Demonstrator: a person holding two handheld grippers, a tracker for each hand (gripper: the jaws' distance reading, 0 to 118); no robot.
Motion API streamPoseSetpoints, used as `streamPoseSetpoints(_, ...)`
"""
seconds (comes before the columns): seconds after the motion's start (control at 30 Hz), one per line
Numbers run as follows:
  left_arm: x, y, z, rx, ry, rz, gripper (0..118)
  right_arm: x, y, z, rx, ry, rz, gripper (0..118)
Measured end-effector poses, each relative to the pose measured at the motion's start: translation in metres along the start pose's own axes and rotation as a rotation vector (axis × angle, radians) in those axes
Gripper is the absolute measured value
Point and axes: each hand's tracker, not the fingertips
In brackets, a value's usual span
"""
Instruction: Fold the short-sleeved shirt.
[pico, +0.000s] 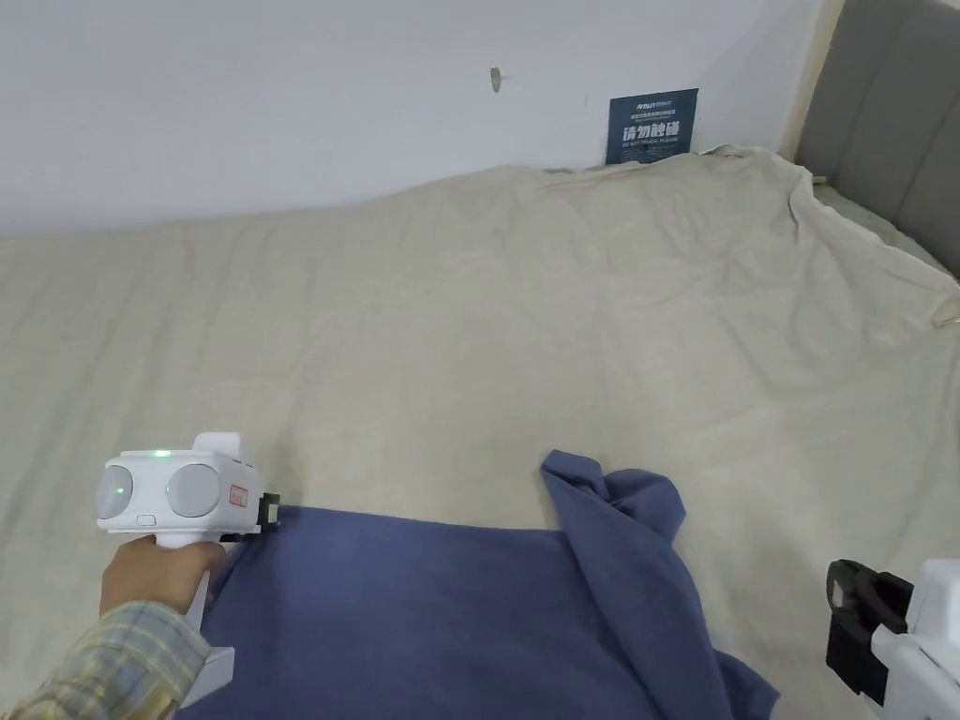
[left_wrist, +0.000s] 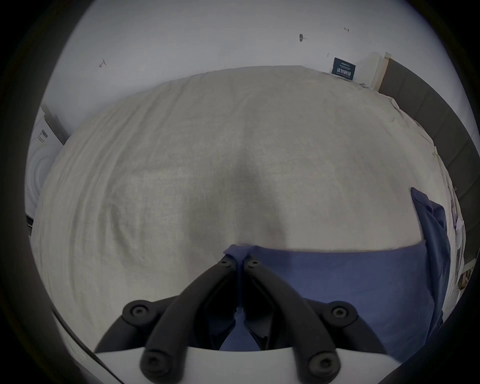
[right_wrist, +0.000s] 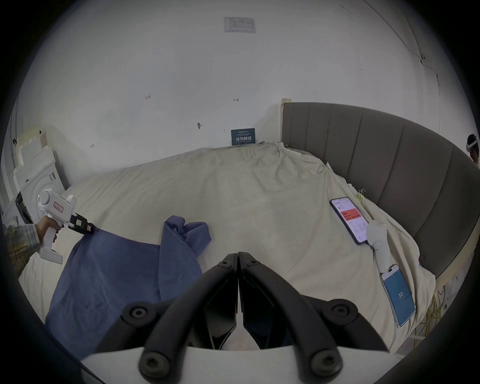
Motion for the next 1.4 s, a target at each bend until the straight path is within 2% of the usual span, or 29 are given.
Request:
streamPoseSetpoints(0.07,-0.002,-0.003,0.014,0.039,-0.022,0.030,0,0.003,0.002,-0.004,-0.030,0.028,-0.018,0)
streamPoseSetpoints(0.13,-0.006,-0.004,0.032,0.074,-0.046,0.049,0,0.004,0.005,-0.011,-0.085,0.042,-0.002,2)
streamPoseSetpoints(0.17,-0.007,-0.006,0.042,0.095,-0.060,0.057,0,0.004,0.005,-0.016,-0.101,0.041,0.001,8)
streamPoseSetpoints(0.23,-0.010,-0.010,0.062,0.123,-0.089,0.069,0,0.005,0.003,-0.028,-0.168,0.049,0.003,42)
streamPoseSetpoints(0.3,-0.013,-0.015,0.083,0.149,-0.116,0.081,0,0.006,-0.003,-0.043,-0.213,0.055,0.012,68)
streamPoseSetpoints(0.33,-0.014,-0.016,0.090,0.155,-0.126,0.082,0,0.004,-0.005,-0.049,-0.219,0.050,0.025,73)
streamPoseSetpoints(0.43,-0.016,-0.021,0.113,0.179,-0.142,0.083,0,-0.005,-0.010,-0.070,-0.280,0.015,0.114,74)
streamPoseSetpoints(0.5,-0.017,-0.023,0.123,0.190,-0.146,0.082,0,-0.010,-0.008,-0.084,-0.283,0.030,0.095,81)
streamPoseSetpoints(0.63,-0.018,-0.026,0.129,0.198,-0.155,0.098,0,-0.024,-0.003,-0.108,-0.288,0.087,0.062,86)
streamPoseSetpoints(0.8,-0.017,-0.029,0.125,0.192,-0.156,0.106,0,-0.039,-0.004,-0.137,-0.326,0.151,0.027,85)
streamPoseSetpoints(0.87,-0.017,-0.030,0.124,0.190,-0.155,0.106,0,-0.044,-0.008,-0.148,-0.353,0.178,0.034,80)
streamPoseSetpoints(0.9,-0.017,-0.030,0.123,0.189,-0.154,0.106,0,-0.045,-0.011,-0.152,-0.359,0.175,0.044,67)
streamPoseSetpoints(0.93,-0.017,-0.031,0.122,0.187,-0.154,0.106,0,-0.047,-0.012,-0.152,-0.372,0.177,0.044,46)
streamPoseSetpoints(0.97,-0.018,-0.032,0.122,0.186,-0.153,0.106,0,-0.047,-0.014,-0.153,-0.389,0.190,0.032,17)
streamPoseSetpoints(1.0,-0.018,-0.033,0.122,0.186,-0.152,0.106,0,-0.046,-0.016,-0.151,-0.385,0.197,0.022,2)
streamPoseSetpoints(1.17,-0.025,-0.037,0.123,0.185,-0.133,0.109,0,-0.042,-0.008,-0.127,-0.316,0.185,0.046,2)
streamPoseSetpoints(1.4,-0.039,-0.052,0.146,0.218,-0.107,0.160,0,-0.021,0.031,-0.065,-0.217,0.228,0.027,2)
